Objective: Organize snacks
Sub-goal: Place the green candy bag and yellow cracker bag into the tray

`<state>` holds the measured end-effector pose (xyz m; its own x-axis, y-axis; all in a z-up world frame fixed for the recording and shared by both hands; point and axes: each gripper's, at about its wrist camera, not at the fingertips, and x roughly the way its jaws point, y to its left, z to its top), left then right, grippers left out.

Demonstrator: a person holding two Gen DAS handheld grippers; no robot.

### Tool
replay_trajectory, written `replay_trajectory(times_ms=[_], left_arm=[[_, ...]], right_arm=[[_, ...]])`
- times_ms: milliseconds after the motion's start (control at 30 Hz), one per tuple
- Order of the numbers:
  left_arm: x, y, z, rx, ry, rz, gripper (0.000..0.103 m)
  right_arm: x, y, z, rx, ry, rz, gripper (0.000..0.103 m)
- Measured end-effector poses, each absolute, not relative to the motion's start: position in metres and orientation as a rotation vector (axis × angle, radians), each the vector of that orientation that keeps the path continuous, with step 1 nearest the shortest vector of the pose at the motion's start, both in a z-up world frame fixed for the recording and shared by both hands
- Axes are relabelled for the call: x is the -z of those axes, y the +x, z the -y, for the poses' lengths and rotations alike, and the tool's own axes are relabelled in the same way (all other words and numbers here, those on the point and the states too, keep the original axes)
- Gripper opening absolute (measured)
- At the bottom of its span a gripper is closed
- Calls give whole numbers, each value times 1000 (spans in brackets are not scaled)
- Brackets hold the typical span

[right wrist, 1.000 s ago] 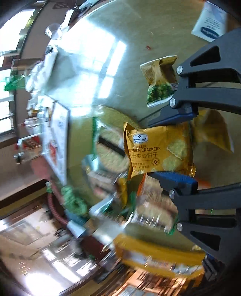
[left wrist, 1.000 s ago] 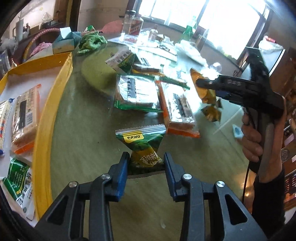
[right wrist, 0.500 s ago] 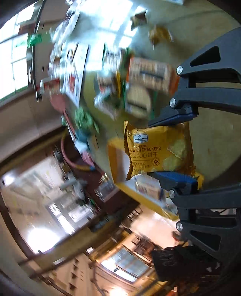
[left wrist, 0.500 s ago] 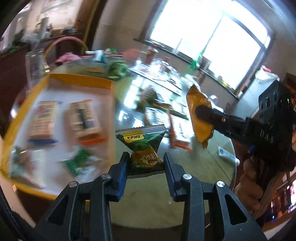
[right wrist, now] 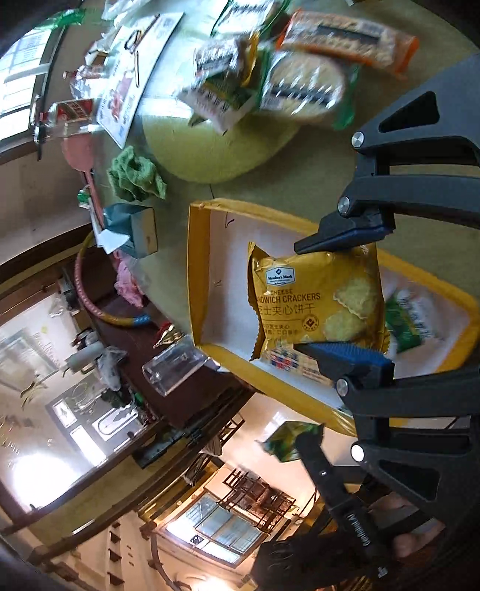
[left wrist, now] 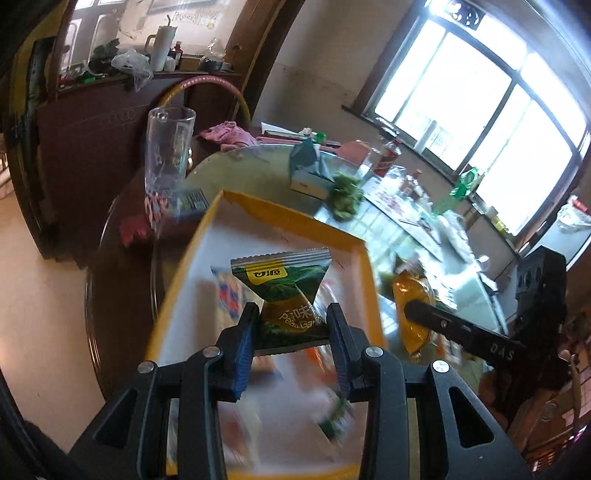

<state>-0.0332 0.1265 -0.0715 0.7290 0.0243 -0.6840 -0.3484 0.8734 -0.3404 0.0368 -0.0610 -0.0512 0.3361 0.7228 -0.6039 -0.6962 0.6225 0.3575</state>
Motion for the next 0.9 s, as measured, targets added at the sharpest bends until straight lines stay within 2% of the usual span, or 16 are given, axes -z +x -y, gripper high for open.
replay_trajectory(times_ms=[367,733,800,900], left_arm=[[114,57,-174,-192,-516,-884,37],[141,84,-187,-252,-480,-1003,39],[141,83,-188,-254,-488,-1008,43],[124,68,-180,-306,-436,-922,59]], right_arm=[[71,101,-11,-834,-21,-878,47],[85,114,-33,-765,-98,-862,48],[85,117,-31,-759,-82,-857,48],[81,115,-20,-780,-36,-859,53]])
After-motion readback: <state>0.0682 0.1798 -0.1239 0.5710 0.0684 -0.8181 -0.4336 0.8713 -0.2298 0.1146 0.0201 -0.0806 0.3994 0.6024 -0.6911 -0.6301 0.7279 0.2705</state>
